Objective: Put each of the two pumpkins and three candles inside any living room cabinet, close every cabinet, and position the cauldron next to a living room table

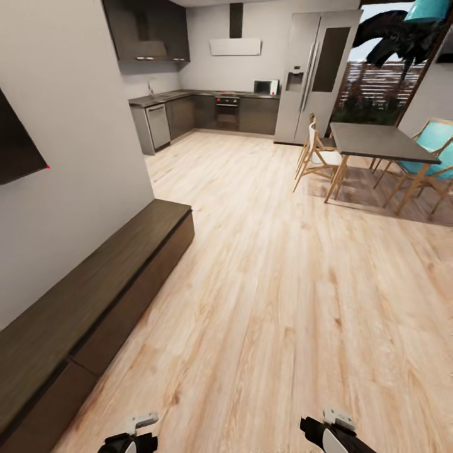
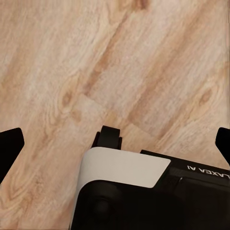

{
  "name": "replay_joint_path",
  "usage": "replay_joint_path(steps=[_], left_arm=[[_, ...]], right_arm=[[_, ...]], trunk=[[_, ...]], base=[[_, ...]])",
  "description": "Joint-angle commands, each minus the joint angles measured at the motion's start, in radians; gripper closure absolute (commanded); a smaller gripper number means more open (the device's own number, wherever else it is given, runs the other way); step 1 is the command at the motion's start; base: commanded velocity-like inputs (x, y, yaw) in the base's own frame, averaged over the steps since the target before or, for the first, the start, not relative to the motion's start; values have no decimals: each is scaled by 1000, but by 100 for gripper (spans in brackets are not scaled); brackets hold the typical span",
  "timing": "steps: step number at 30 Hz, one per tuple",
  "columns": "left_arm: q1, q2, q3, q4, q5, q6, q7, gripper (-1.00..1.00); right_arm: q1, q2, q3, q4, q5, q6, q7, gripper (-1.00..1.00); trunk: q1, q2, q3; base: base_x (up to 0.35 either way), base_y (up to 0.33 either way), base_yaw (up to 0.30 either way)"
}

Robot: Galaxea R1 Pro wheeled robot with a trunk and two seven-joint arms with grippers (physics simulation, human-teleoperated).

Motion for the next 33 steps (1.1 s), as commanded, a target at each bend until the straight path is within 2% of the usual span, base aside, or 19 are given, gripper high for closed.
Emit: replay_joint_path(steps=[1, 26, 33], left_arm=[[0, 0, 0, 0, 0, 0, 1, -100], [0, 1, -6, 0, -3, -7, -3, -100], [0, 3, -5, 0, 0, -7, -1, -100]], right_arm=[[0, 1, 0, 4, 1, -4, 0, -100], [0, 13, 1, 9, 3, -15, 0, -100], [0, 14, 1, 9, 3, -15, 0, -100]], trunk=[[0, 0, 0], [0, 0, 21], [0, 0, 29]], base=[[0, 0, -280], [49, 0, -271], [221, 0, -251]])
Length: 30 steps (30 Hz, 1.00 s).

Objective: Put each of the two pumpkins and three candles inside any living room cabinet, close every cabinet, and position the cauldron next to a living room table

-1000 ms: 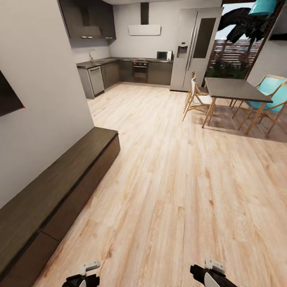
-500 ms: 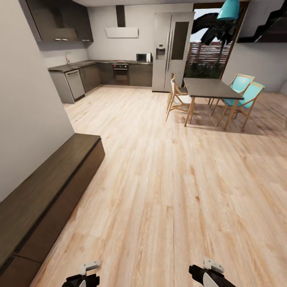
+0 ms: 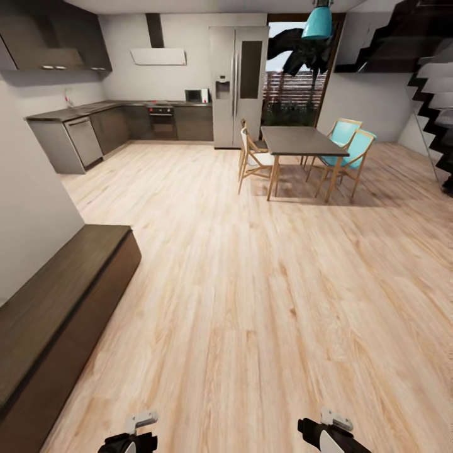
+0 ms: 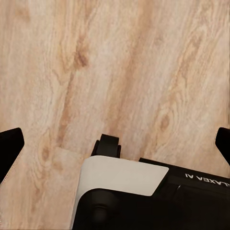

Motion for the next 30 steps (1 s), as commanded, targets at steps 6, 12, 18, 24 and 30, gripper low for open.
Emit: replay_joint_path(steps=[6, 12, 18, 24, 30], left_arm=[[0, 0, -1, 0, 0, 0, 2, -100], [0, 0, -3, 0, 0, 0, 0, -100], [0, 0, -3, 0, 0, 0, -1, -100], [0, 0, -3, 0, 0, 0, 0, -100], [0, 0, -3, 0, 0, 0, 0, -100]], right_arm=[[0, 0, 0, 0, 0, 0, 0, -100], [0, 1, 0, 0, 0, 0, 0, -100], [0, 2, 0, 0, 0, 0, 0, -100], [0, 2, 0, 0, 0, 0, 0, -100], [0, 3, 1, -1, 0, 0, 0, -100]], trunk=[[0, 0, 7], [0, 0, 15], [0, 0, 23], [0, 0, 31], [0, 0, 34]], base=[[318, 0, -241], [244, -54, -210], [31, -14, -188], [102, -1, -182], [299, 0, -66]])
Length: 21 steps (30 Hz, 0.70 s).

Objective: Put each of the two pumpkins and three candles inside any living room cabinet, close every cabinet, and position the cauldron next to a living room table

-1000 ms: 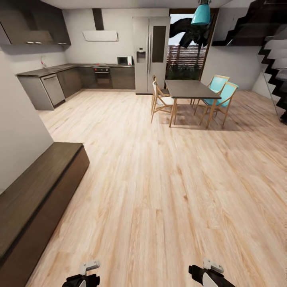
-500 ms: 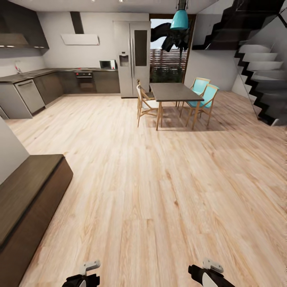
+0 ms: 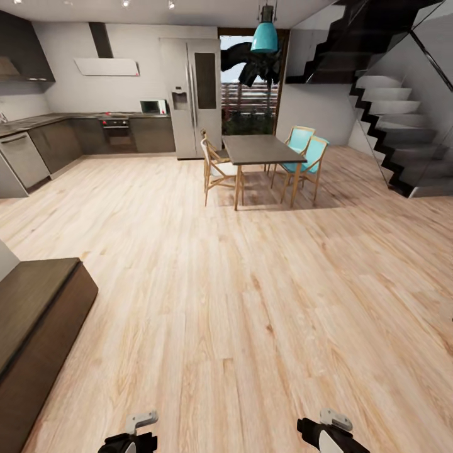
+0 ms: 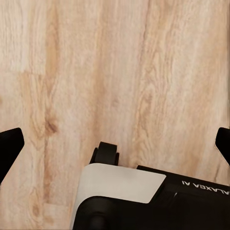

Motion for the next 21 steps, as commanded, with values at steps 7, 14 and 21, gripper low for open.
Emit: replay_joint_path(steps=[7, 14, 21], left_arm=[[0, 0, 0, 7, 0, -1, 0, -100], [0, 0, 0, 13, 0, -20, 0, -100], [0, -1, 0, 20, 0, -28, 0, -100]], right_arm=[[0, 1, 0, 0, 0, 0, 0, -100], [0, 1, 1, 0, -2, -36, -1, -100], [0, 35, 0, 0, 1, -54, -2, -100]], trunk=[[0, 0, 0], [0, 0, 2], [0, 0, 12]], base=[[327, 0, -5], [330, 0, 0], [330, 0, 0]])
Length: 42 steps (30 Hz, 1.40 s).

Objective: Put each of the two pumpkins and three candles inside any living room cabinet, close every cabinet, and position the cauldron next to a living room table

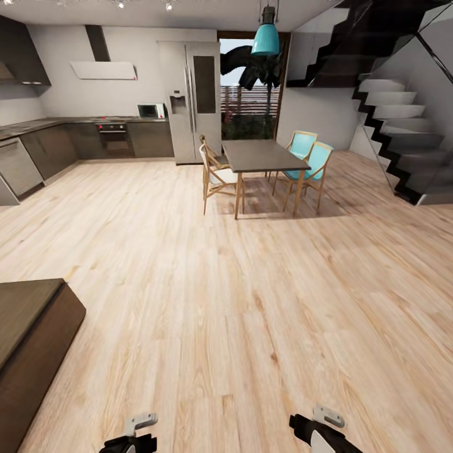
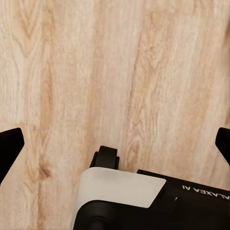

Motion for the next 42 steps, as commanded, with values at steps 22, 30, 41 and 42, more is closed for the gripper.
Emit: replay_joint_path(steps=[22, 30, 41, 42], left_arm=[[0, 0, 0, 25, 0, -41, 1, -100], [0, 0, 1, 25, 0, -42, 2, -100], [0, 0, 0, 25, -1, -44, 2, -100], [0, 0, 0, 25, -1, -44, 2, -100]], right_arm=[[0, 6, 32, 0, 0, -2, -3, -100], [0, 6, 63, 0, -1, -4, -5, -100], [0, 7, 64, 0, -1, -5, -5, -100], [0, 7, 64, 0, -1, -5, -5, -100]], trunk=[[0, 0, 9], [0, 0, 9], [0, 0, 9], [0, 0, 9]], base=[[330, 0, 22], [329, 0, 120], [330, 0, 5], [330, 0, 0]])
